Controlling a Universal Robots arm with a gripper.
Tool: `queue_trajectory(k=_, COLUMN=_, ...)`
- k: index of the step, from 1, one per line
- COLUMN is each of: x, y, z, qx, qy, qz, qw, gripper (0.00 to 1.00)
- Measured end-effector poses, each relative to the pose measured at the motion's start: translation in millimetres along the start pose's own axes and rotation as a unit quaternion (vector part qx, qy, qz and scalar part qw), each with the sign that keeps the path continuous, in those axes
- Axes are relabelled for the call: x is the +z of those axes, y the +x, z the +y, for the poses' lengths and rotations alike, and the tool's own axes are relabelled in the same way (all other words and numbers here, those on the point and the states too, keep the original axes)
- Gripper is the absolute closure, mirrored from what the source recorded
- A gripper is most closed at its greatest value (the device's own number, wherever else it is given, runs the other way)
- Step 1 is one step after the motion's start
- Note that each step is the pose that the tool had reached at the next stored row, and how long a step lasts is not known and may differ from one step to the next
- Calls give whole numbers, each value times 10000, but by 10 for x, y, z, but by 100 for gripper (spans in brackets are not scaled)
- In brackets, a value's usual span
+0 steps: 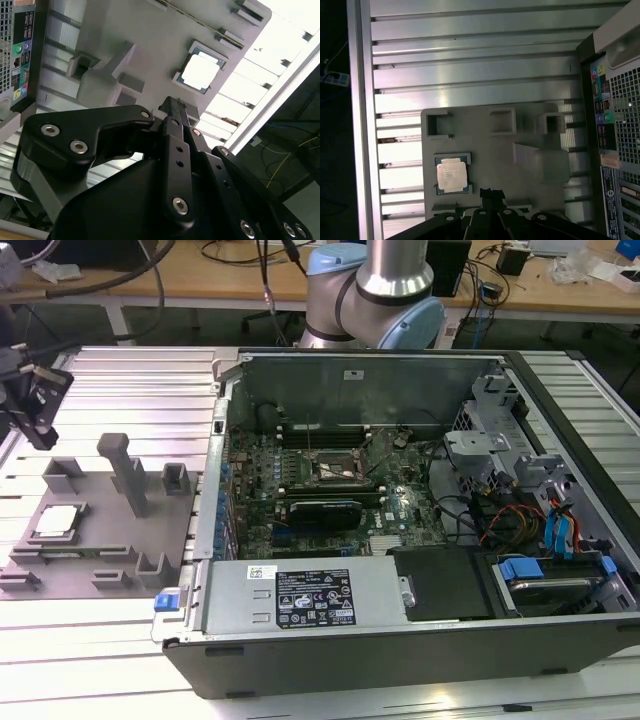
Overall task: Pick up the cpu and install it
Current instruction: 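Reach for the cpu, then pick up the cpu and move it towards the insertion slot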
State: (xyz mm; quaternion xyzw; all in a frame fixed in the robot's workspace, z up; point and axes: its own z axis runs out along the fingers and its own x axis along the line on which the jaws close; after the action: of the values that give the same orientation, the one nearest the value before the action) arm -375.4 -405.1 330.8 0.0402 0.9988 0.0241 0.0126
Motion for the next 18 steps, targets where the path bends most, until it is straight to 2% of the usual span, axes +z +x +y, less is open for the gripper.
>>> queue_trajectory(k=3, x=60, y=23, z=-9, qx=2, qy=0, qz=0, qw=10000, gripper=89)
queue_trajectory(k=15, x=67, y=27, z=-11, qx=-1, qy=-1, qz=-1, qw=10000, gripper=89)
queue_trajectory(k=18, x=66, y=47, z=-11, qx=1, qy=0, qz=0, qw=10000, gripper=89)
